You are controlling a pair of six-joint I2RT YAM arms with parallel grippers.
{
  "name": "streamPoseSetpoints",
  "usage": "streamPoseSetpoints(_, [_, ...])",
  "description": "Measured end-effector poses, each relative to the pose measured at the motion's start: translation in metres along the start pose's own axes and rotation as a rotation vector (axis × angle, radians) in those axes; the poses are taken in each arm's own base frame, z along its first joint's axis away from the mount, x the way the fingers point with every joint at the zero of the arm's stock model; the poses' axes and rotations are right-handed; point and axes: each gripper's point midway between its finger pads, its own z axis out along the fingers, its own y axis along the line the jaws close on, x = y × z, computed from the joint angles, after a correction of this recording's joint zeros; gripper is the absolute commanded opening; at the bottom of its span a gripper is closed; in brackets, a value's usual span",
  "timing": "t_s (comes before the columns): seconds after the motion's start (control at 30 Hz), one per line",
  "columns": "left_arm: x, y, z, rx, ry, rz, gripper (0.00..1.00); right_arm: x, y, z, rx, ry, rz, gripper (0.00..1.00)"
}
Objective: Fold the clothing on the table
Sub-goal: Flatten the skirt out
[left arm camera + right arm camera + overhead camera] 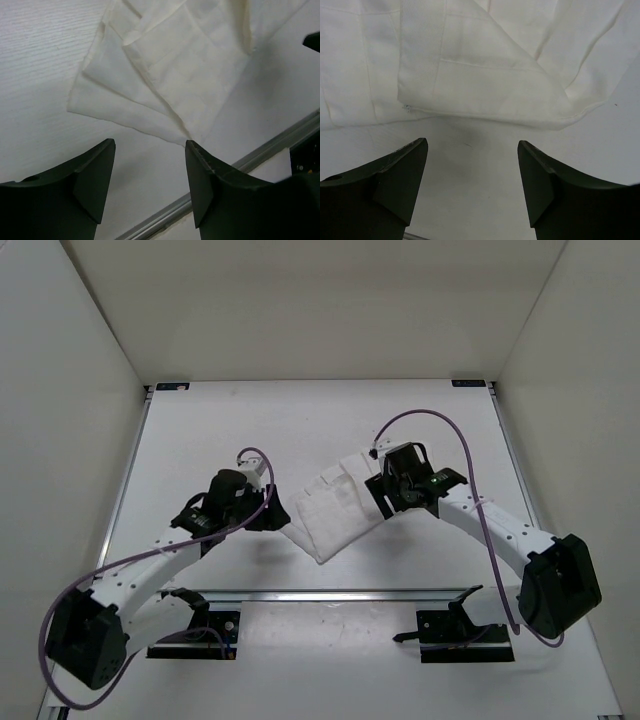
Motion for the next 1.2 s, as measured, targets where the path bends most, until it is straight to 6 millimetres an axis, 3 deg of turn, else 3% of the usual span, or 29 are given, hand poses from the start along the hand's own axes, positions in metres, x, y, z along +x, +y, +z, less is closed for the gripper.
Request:
streamPoseSetpoints(0.2, [0.003, 0.012, 0.035, -0.049, 0.017, -0.113, 0.61, 0.013, -0.002, 0.004, -0.012, 0.016, 0.016, 0.69])
streamPoseSetpoints(0.6, [0.007, 0.006, 0.098, -0.041, 0.043, -0.216, 0.51, 0.004, 0.001, 0.004, -0.068, -0.028, 0.048, 0.68])
streamPoseSetpoints(0.73, [0.006, 0.009, 0.121, -0.06, 0.051, -0.226, 0.4, 0.003, 0.003, 0.004, -0.078, -0.036, 0.046, 0.68])
streamPoseSetpoints(0.8, [0.006, 0.011, 0.128, -0.068, 0.05, -0.229, 0.25, 0.005, 0.006, 0.005, -0.084, -0.035, 0.041, 0.68])
streamPoseSetpoints(0.87, [0.005, 0.013, 0.133, -0.075, 0.043, -0.229, 0.0, 0.009, 0.01, 0.007, -0.091, -0.028, 0.03, 0.69])
streamPoseSetpoints(1.03, [-0.007, 0.018, 0.132, -0.082, 0.013, -0.172, 0.0, 0.019, 0.021, 0.011, -0.111, -0.012, -0.004, 0.69])
streamPoseSetpoints(1.2, [-0.031, 0.023, 0.103, -0.075, -0.026, -0.109, 0.0, 0.017, 0.026, 0.014, -0.119, -0.017, -0.033, 0.66])
